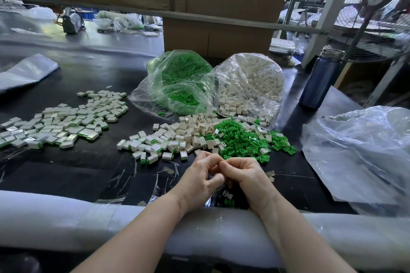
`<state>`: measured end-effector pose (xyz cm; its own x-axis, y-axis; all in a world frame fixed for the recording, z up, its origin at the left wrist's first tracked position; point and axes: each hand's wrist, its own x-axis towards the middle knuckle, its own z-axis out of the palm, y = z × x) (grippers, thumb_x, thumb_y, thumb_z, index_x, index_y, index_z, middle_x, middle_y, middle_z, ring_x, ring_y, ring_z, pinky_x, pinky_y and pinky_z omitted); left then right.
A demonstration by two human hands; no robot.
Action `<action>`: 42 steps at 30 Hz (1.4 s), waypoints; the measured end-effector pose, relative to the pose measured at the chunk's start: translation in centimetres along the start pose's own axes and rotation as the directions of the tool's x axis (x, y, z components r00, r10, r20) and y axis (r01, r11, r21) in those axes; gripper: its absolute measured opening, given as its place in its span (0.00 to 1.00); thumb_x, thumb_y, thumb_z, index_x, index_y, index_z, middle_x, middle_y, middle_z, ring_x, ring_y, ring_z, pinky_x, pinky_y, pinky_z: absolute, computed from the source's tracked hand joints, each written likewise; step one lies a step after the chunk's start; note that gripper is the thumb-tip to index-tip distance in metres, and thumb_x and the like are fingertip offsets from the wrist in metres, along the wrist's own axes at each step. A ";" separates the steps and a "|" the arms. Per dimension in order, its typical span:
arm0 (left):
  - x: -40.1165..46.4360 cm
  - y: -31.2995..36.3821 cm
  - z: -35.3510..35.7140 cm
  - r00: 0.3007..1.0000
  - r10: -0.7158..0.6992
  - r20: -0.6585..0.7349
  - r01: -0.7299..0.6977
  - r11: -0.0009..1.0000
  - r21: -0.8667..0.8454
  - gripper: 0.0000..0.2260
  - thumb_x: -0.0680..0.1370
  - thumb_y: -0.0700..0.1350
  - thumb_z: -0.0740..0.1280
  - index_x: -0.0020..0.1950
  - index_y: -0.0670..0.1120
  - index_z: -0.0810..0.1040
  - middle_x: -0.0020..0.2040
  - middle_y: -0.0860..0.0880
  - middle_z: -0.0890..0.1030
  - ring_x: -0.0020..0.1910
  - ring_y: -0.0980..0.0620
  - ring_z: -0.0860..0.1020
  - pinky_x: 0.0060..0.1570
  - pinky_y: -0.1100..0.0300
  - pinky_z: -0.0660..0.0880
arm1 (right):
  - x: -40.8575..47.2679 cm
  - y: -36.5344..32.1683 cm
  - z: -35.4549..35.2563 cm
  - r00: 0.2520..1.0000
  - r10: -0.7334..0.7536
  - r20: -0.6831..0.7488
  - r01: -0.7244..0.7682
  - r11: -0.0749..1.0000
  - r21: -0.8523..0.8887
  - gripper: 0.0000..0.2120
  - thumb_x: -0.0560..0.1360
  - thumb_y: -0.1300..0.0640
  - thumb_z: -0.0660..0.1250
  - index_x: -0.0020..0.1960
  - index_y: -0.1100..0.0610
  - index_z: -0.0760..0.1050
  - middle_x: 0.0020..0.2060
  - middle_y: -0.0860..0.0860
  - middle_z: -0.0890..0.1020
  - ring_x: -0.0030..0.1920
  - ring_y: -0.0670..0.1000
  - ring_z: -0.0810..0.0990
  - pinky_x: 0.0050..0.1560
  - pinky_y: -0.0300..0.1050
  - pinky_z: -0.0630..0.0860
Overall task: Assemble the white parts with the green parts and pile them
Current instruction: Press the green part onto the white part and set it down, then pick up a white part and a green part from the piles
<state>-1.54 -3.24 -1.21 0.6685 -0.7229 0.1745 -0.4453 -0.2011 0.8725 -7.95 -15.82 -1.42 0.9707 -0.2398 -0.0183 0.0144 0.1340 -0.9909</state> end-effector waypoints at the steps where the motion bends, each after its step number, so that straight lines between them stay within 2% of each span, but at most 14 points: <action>1: 0.0 0.1 -0.1 1.000 0.001 -0.003 -0.001 1.000 -0.005 0.10 0.75 0.35 0.63 0.42 0.52 0.74 0.49 0.48 0.69 0.45 0.51 0.73 0.51 0.58 0.73 | 0.0 0.0 0.1 1.000 -0.003 -0.002 0.003 1.000 -0.001 0.09 0.72 0.61 0.67 0.41 0.65 0.82 0.31 0.57 0.82 0.30 0.48 0.79 0.32 0.36 0.74; 5: -0.1 0.3 -0.3 0.999 0.002 -0.032 -0.005 0.996 -0.095 0.08 0.77 0.36 0.63 0.45 0.50 0.75 0.50 0.46 0.70 0.46 0.53 0.74 0.49 0.66 0.74 | -0.1 -0.2 0.6 1.000 -0.029 -0.002 0.029 0.999 -0.034 0.14 0.71 0.53 0.67 0.43 0.64 0.82 0.33 0.57 0.81 0.33 0.50 0.79 0.36 0.41 0.77; 7: -0.1 0.3 -0.4 0.999 -0.020 -0.046 0.014 0.992 -0.129 0.04 0.77 0.38 0.65 0.48 0.47 0.76 0.52 0.43 0.70 0.47 0.46 0.77 0.51 0.57 0.77 | -0.1 -0.3 0.7 0.998 -0.055 -0.038 0.054 0.998 -0.041 0.15 0.71 0.52 0.65 0.45 0.64 0.81 0.35 0.59 0.82 0.36 0.54 0.80 0.40 0.47 0.80; 9: 0.0 0.2 -0.5 0.996 -0.046 -0.077 0.038 0.994 -0.104 0.03 0.77 0.40 0.65 0.48 0.46 0.76 0.52 0.43 0.71 0.49 0.41 0.77 0.52 0.52 0.77 | -0.1 -0.3 0.6 0.990 -0.078 -0.117 0.075 0.997 -0.026 0.12 0.73 0.55 0.66 0.46 0.65 0.80 0.39 0.63 0.82 0.40 0.60 0.82 0.45 0.53 0.81; 11: 0.0 0.3 -0.5 0.994 -0.056 -0.096 0.049 0.997 -0.067 0.02 0.77 0.40 0.65 0.48 0.45 0.77 0.52 0.44 0.71 0.49 0.41 0.76 0.52 0.53 0.76 | -0.2 -0.5 0.4 0.975 -0.113 -0.191 0.102 0.993 -0.065 0.03 0.73 0.63 0.68 0.43 0.62 0.80 0.38 0.60 0.83 0.40 0.61 0.82 0.42 0.52 0.82; 15: 0.0 0.3 -0.4 0.995 -0.062 -0.083 0.059 0.998 -0.033 0.04 0.76 0.40 0.66 0.49 0.41 0.78 0.52 0.43 0.71 0.48 0.39 0.76 0.50 0.51 0.76 | -0.3 -0.5 0.2 0.959 -0.192 -0.210 0.136 0.957 -0.255 0.06 0.71 0.67 0.70 0.37 0.58 0.79 0.35 0.59 0.82 0.38 0.61 0.81 0.41 0.56 0.81; 20: -0.1 0.3 -0.4 0.993 -0.062 -0.101 0.061 0.998 -0.010 0.07 0.76 0.42 0.66 0.51 0.39 0.78 0.50 0.45 0.73 0.46 0.40 0.76 0.49 0.51 0.76 | 0.1 -0.1 0.3 0.952 -0.236 -0.198 0.121 0.877 -0.464 0.08 0.73 0.63 0.69 0.38 0.53 0.76 0.35 0.52 0.80 0.38 0.50 0.78 0.44 0.49 0.78; 24: -0.1 0.0 -0.4 0.989 -0.066 -0.134 0.068 0.998 0.009 0.05 0.77 0.43 0.66 0.50 0.43 0.78 0.43 0.47 0.78 0.42 0.47 0.78 0.46 0.54 0.77 | 0.2 0.0 0.2 0.947 -0.239 -0.213 0.118 0.879 -0.462 0.06 0.74 0.62 0.68 0.39 0.54 0.77 0.36 0.51 0.81 0.40 0.49 0.78 0.45 0.46 0.77; 28: 0.0 -0.6 -0.7 0.933 -0.110 -0.343 0.114 0.993 -0.010 0.04 0.77 0.41 0.65 0.49 0.49 0.75 0.43 0.51 0.80 0.44 0.53 0.79 0.46 0.62 0.78 | 0.3 0.1 -0.2 0.917 -0.247 -0.314 0.091 0.895 -0.437 0.07 0.74 0.60 0.69 0.38 0.54 0.77 0.32 0.48 0.80 0.34 0.44 0.76 0.37 0.33 0.74; 31: 0.0 -1.0 -1.2 0.837 -0.182 -0.517 0.159 0.983 -0.089 0.07 0.77 0.38 0.65 0.49 0.50 0.75 0.44 0.49 0.79 0.44 0.49 0.79 0.48 0.54 0.79 | 0.3 0.2 -0.4 0.889 -0.250 -0.383 0.052 0.888 -0.457 0.07 0.73 0.60 0.69 0.36 0.55 0.77 0.31 0.48 0.78 0.33 0.44 0.74 0.34 0.30 0.72; 33: 0.2 -1.3 -1.6 0.767 -0.194 -0.611 0.186 0.979 -0.078 0.07 0.77 0.37 0.65 0.51 0.47 0.77 0.48 0.46 0.79 0.45 0.49 0.78 0.52 0.53 0.77 | 0.3 0.3 -0.6 0.878 -0.250 -0.408 0.034 0.883 -0.468 0.07 0.73 0.60 0.69 0.36 0.56 0.77 0.31 0.48 0.78 0.33 0.45 0.74 0.35 0.32 0.71; 36: 0.4 -1.7 -1.8 0.704 -0.214 -0.677 0.221 0.972 -0.077 0.12 0.77 0.37 0.65 0.60 0.44 0.76 0.58 0.44 0.72 0.47 0.53 0.73 0.53 0.67 0.69 | 0.4 0.3 -0.7 0.862 -0.244 -0.445 0.015 0.889 -0.457 0.07 0.73 0.60 0.69 0.37 0.56 0.78 0.31 0.49 0.78 0.34 0.45 0.75 0.37 0.34 0.72; 38: 0.4 -1.8 -1.9 0.700 -0.252 -0.669 0.283 0.957 -0.064 0.17 0.76 0.39 0.66 0.65 0.42 0.73 0.62 0.44 0.67 0.52 0.51 0.71 0.52 0.72 0.63 | 0.5 0.4 -0.7 0.852 -0.241 -0.465 0.006 0.893 -0.451 0.06 0.73 0.61 0.69 0.37 0.57 0.78 0.32 0.50 0.79 0.35 0.47 0.75 0.39 0.38 0.73; 42: 0.3 -1.6 -1.6 0.758 -0.296 -0.581 0.394 0.918 0.046 0.24 0.77 0.42 0.65 0.72 0.41 0.64 0.70 0.42 0.59 0.69 0.44 0.61 0.65 0.62 0.58 | 0.6 0.5 -0.8 0.846 -0.235 -0.479 -0.018 0.885 -0.466 0.06 0.73 0.60 0.70 0.37 0.57 0.78 0.32 0.50 0.79 0.36 0.48 0.75 0.40 0.40 0.72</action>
<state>0.35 -2.10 -1.85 0.9848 -0.1044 0.1389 -0.1727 -0.4995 0.8489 -7.57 -16.69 -2.08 0.7025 -0.6950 0.1536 -0.1161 -0.3248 -0.9386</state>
